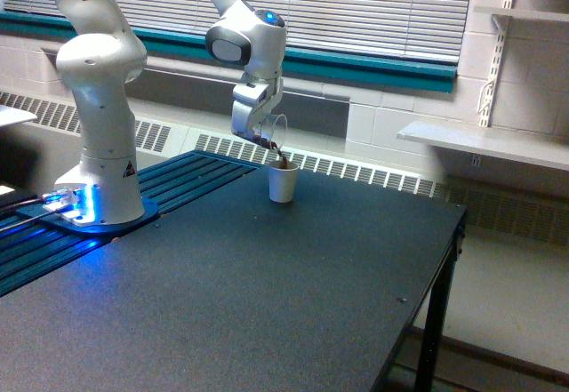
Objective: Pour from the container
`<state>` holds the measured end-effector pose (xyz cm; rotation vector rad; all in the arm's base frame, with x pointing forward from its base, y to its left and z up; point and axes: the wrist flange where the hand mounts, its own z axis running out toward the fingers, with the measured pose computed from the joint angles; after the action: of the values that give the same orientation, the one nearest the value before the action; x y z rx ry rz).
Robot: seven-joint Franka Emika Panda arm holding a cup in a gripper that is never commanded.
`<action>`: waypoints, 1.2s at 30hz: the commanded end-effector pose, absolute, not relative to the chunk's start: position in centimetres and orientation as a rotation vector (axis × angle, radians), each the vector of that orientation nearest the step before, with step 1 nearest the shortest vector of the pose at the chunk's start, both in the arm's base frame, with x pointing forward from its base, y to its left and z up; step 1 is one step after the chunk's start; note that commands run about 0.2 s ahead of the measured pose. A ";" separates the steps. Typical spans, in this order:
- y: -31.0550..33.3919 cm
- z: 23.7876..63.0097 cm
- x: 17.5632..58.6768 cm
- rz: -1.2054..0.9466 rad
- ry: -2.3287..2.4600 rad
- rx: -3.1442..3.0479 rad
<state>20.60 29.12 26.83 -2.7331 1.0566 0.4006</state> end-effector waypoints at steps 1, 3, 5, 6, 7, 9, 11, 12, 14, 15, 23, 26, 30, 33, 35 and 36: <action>29.1 26.5 20.5 0.401 1.015 -2.734; 29.0 26.6 20.6 0.406 1.024 -2.719; 29.0 26.5 20.6 0.412 1.020 -2.714; 29.0 26.4 20.6 0.414 1.020 -2.716; 29.0 26.4 20.6 0.418 1.023 -2.709; 28.9 26.3 20.6 0.425 1.024 -2.706; 28.9 26.3 20.7 0.431 1.027 -2.694; 28.9 26.3 20.7 0.435 1.029 -2.690; 28.8 26.2 20.7 0.435 1.028 -2.694; 28.7 26.2 20.8 0.437 1.029 -2.693; 28.5 26.4 21.3 0.446 1.042 -2.669; 28.6 26.6 21.4 0.453 1.042 -2.644; 28.7 26.8 21.6 0.458 1.040 -2.637; 29.0 27.2 21.8 0.462 1.044 -2.605; 29.1 27.1 21.7 0.468 1.035 -2.607; 29.1 27.1 21.8 0.467 1.041 -2.600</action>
<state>21.40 28.74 26.69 -2.6139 1.0810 0.4722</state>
